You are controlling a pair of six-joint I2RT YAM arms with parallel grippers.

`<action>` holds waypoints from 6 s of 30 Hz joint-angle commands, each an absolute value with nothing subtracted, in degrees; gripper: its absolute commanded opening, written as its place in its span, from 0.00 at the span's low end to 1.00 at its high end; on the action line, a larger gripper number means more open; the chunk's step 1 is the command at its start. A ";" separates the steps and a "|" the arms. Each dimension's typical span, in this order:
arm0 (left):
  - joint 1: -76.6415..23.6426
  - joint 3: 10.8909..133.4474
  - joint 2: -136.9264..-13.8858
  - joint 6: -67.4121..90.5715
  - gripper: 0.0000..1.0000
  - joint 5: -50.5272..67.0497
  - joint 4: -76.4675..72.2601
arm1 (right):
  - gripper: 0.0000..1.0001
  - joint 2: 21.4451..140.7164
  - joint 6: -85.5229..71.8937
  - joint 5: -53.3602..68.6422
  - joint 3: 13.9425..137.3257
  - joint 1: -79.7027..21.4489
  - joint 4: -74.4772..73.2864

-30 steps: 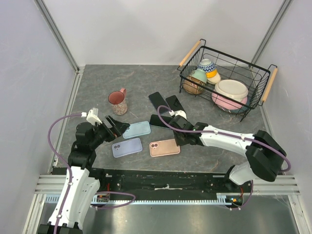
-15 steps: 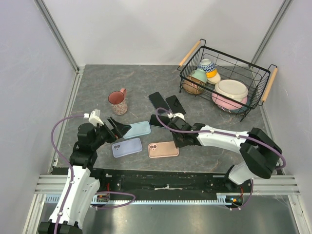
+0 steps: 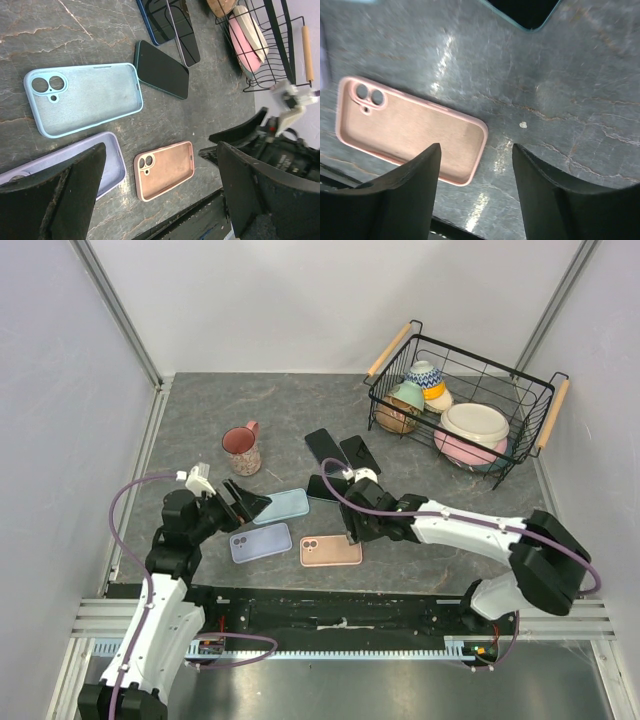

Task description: Put the phone into the phone case

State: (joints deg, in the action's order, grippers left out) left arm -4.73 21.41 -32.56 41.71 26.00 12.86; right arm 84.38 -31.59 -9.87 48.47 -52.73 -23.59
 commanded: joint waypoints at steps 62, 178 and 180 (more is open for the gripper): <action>-24.88 59.50 -89.10 20.83 0.99 16.24 15.22 | 0.96 96.49 -35.68 20.57 47.98 -28.75 4.22; -24.26 22.24 -32.60 48.51 0.02 46.49 -16.69 | 0.76 58.97 -57.21 32.61 24.08 -40.69 40.94; -24.26 21.97 -32.87 49.04 0.02 46.67 -17.31 | 0.67 61.07 -57.92 33.13 23.99 -41.13 44.36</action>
State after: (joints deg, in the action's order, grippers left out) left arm -24.14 22.06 -32.77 45.41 43.83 -8.91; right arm 58.46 -55.77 33.50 23.29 -40.21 33.21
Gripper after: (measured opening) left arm 0.125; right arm 0.752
